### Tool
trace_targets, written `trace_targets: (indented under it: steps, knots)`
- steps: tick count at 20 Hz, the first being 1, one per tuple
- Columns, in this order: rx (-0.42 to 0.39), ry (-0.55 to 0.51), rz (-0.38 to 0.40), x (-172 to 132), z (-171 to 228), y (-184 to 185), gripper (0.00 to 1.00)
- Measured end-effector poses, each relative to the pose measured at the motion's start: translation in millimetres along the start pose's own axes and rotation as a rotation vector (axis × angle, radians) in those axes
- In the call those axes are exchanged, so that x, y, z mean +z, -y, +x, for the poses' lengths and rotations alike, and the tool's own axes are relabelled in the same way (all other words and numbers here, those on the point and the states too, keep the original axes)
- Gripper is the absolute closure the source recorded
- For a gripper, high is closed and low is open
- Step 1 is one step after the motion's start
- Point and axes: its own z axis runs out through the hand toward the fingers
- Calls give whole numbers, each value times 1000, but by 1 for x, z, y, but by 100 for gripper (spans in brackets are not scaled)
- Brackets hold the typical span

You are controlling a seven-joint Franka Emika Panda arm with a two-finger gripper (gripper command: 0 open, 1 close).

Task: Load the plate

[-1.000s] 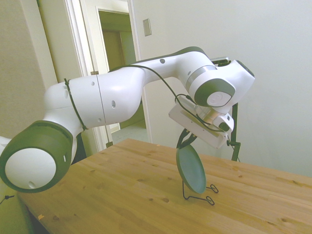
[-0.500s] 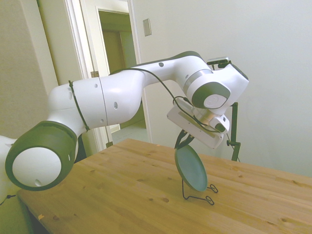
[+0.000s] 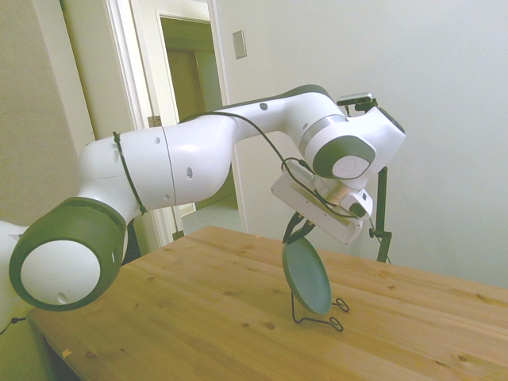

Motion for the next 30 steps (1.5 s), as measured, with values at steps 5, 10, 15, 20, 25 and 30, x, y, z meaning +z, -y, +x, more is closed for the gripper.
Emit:
trace_targets:
  steps: [5, 10, 15, 20, 25, 30]
  knots:
    - [10, 28, 67, -13, 0, -29, 100]
    - [-8, 31, 76, -12, 6, -24, 100]
    - [5, 31, 72, -8, 15, -25, 100]
    - [32, 24, 73, -10, 18, -29, 0]
    - [46, 20, 70, -13, 17, -24, 0]
    - [53, 13, 68, -16, 14, -16, 0]
